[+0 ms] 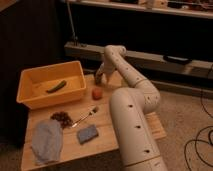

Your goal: Stack cups into tray

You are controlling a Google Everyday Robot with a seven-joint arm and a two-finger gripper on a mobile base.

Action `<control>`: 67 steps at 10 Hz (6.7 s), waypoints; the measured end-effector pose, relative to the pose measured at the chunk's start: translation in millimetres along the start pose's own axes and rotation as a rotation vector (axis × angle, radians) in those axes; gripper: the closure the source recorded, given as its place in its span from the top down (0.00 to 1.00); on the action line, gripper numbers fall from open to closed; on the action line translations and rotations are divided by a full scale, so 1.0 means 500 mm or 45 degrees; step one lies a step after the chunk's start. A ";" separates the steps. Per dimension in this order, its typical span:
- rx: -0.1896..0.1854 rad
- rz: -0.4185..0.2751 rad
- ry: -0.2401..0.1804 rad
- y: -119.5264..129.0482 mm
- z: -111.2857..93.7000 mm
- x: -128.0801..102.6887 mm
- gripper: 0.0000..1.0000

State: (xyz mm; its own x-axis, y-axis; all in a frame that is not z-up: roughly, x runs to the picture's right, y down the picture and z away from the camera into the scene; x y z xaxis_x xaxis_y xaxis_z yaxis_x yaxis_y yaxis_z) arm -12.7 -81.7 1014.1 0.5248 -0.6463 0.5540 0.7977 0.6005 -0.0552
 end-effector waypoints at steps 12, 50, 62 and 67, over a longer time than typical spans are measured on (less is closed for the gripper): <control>0.167 -0.065 -0.002 0.009 -0.185 0.030 0.00; 0.016 0.125 -0.011 0.318 -0.190 0.077 0.80; 0.175 0.126 -0.016 0.256 -0.191 0.071 0.80; 0.160 0.114 -0.067 0.228 -0.145 0.052 0.78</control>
State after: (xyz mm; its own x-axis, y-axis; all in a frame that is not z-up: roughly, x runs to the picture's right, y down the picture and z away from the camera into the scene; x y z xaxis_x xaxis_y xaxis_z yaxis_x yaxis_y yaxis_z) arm 113.4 -64.3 961.9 0.5733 -0.5638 0.5945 0.7033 0.7108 -0.0042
